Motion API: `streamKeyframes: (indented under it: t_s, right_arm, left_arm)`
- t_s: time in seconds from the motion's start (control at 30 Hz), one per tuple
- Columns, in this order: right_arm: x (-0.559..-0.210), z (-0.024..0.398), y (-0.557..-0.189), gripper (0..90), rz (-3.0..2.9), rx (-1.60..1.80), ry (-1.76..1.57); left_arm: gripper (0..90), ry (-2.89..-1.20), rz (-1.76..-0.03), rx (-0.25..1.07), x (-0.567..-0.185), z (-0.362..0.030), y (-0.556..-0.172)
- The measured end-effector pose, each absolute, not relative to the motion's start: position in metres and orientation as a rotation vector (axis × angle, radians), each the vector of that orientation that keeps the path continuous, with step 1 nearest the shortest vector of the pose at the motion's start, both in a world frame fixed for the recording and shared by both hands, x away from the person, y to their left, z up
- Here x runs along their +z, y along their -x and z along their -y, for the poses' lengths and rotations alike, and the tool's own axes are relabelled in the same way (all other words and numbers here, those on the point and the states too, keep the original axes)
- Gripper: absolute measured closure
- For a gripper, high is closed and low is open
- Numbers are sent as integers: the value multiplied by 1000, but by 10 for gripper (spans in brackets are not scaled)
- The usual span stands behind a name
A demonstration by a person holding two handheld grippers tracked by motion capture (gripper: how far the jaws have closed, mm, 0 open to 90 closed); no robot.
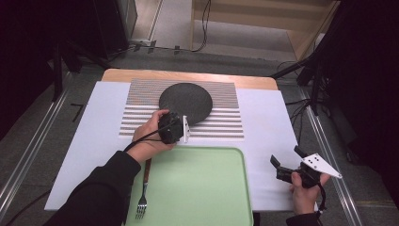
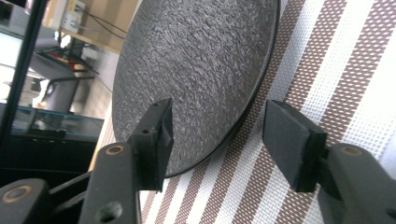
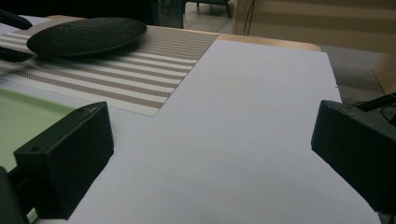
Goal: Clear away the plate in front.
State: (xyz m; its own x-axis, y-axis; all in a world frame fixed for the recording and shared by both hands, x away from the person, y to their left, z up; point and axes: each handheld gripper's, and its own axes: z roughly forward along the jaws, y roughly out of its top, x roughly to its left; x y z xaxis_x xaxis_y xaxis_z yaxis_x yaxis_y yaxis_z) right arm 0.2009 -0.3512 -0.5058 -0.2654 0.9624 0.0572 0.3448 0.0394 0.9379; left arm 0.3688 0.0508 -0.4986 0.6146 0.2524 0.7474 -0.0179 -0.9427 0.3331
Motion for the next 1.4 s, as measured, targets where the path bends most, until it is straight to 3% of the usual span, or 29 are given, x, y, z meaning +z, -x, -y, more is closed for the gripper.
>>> streamKeyframes:
  t_s: [0.57, 1.4]
  right_arm:
    - [-506, 352, -201, 0, -1678, 1234, -1332]
    - [-506, 353, -201, 0, -1677, 1235, -1341]
  left_arm:
    - [573, -2534, -84, 1342, -513, -42, -375]
    - [586, -2498, 22, 1495, -528, -37, -381]
